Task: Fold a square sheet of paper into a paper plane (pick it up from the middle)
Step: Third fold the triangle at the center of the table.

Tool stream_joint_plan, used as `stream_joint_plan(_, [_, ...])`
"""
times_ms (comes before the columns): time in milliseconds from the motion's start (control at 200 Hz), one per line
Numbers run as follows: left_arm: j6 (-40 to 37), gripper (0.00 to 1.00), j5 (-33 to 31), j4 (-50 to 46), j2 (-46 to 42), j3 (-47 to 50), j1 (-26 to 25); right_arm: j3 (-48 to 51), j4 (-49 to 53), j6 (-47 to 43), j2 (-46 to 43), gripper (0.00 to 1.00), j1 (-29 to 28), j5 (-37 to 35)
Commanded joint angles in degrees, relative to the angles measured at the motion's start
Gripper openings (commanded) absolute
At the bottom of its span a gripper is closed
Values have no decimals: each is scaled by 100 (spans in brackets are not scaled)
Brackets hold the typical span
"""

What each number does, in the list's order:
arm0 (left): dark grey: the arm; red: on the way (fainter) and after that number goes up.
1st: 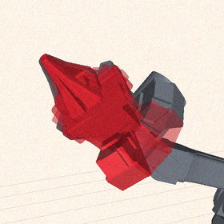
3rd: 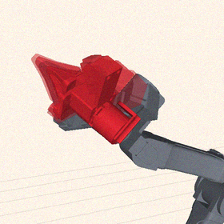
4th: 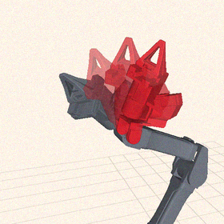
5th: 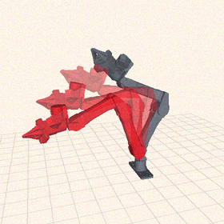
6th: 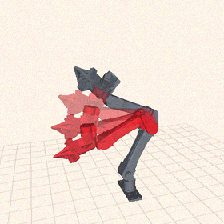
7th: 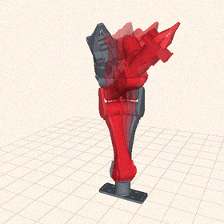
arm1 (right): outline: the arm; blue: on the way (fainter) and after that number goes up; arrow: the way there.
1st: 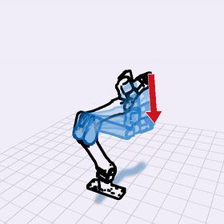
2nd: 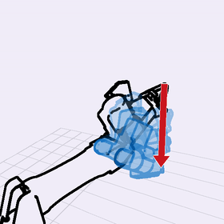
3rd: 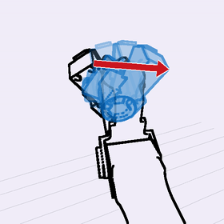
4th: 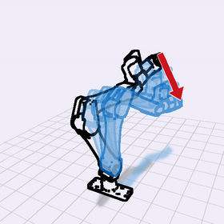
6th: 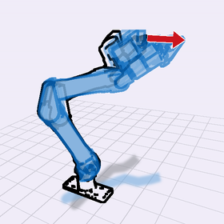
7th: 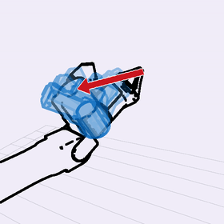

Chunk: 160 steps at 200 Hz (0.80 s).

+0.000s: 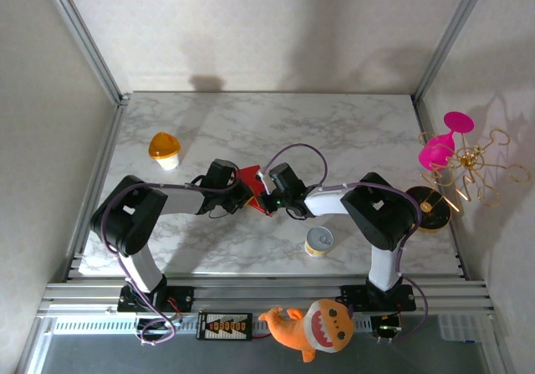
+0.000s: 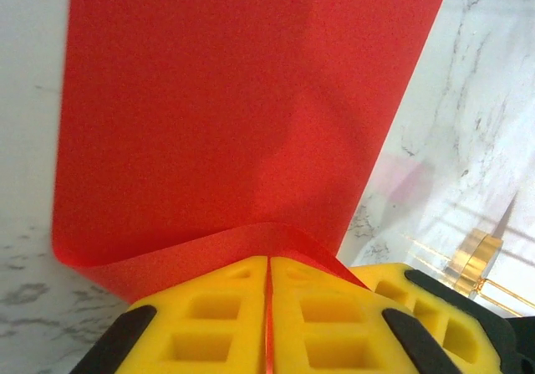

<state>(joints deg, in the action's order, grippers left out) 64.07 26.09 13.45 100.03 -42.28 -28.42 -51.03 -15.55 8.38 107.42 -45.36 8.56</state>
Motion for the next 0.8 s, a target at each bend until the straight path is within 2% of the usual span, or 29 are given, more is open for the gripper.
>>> stream_joint_plan(0, [-141,9,-102,-97,87,33,-49,-13,413,58,209,11,31,-150])
stream_joint_plan(396, [-231,8,-268,-251,135,90,-49,-30,415,76,161,12,28,-162])
stream_joint_plan(796, [-307,6,-411,-431,206,102,-49,-471,983,542,-442,28,173,-117])
